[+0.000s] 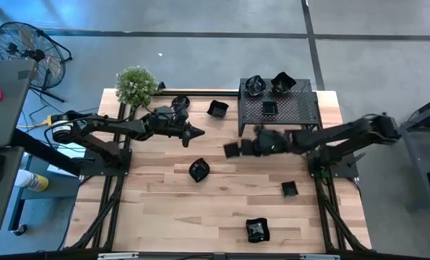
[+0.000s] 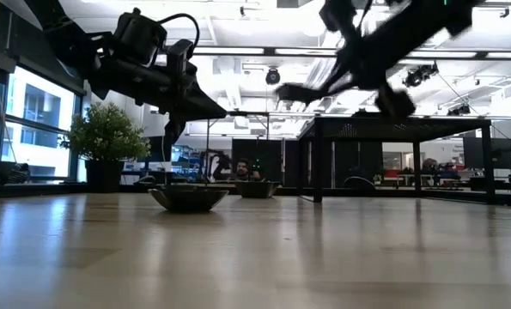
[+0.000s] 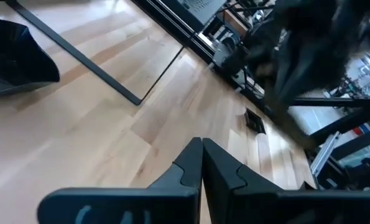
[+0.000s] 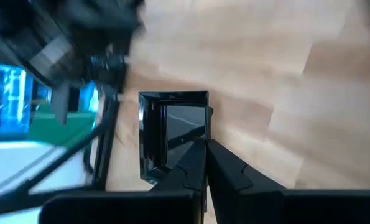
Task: Pick & Place Mini shaped plates
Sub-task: Stack the black square plate on top of the black square plate on the shelf
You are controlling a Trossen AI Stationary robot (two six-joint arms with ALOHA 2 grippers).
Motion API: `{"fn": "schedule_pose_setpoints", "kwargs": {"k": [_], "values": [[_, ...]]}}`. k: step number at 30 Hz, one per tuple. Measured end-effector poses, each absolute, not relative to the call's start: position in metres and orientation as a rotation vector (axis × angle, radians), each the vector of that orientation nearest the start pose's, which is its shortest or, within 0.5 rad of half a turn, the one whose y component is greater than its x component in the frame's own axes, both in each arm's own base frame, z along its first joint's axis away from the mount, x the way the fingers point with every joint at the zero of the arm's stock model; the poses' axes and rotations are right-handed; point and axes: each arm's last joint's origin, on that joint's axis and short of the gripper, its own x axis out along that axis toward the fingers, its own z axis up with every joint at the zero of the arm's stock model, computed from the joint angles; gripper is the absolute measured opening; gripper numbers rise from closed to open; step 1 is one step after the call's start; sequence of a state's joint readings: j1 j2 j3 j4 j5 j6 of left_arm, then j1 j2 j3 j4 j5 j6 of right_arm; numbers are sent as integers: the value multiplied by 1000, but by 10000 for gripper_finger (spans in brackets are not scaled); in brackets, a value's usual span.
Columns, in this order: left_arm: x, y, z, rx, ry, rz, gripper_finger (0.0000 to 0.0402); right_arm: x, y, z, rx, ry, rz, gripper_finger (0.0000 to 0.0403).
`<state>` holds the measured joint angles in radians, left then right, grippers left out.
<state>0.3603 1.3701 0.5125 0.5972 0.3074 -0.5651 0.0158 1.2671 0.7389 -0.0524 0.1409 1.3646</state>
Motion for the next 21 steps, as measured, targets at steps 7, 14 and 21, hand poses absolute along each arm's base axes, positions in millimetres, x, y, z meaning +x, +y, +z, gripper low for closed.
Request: {"fn": "schedule_pose_setpoints", "kwargs": {"k": [7, 14, 21], "values": [[251, 85, 192, -613, 225, 100, 1, 205, -48, 310, 1168, 388, -752, 7], [251, 85, 192, -608, 225, 100, 1, 151, -108, 320, 1114, 487, -978, 4], [251, 85, 192, -607, 221, 117, 1, 138, -148, 302, 1165, 526, -990, 7]]}}
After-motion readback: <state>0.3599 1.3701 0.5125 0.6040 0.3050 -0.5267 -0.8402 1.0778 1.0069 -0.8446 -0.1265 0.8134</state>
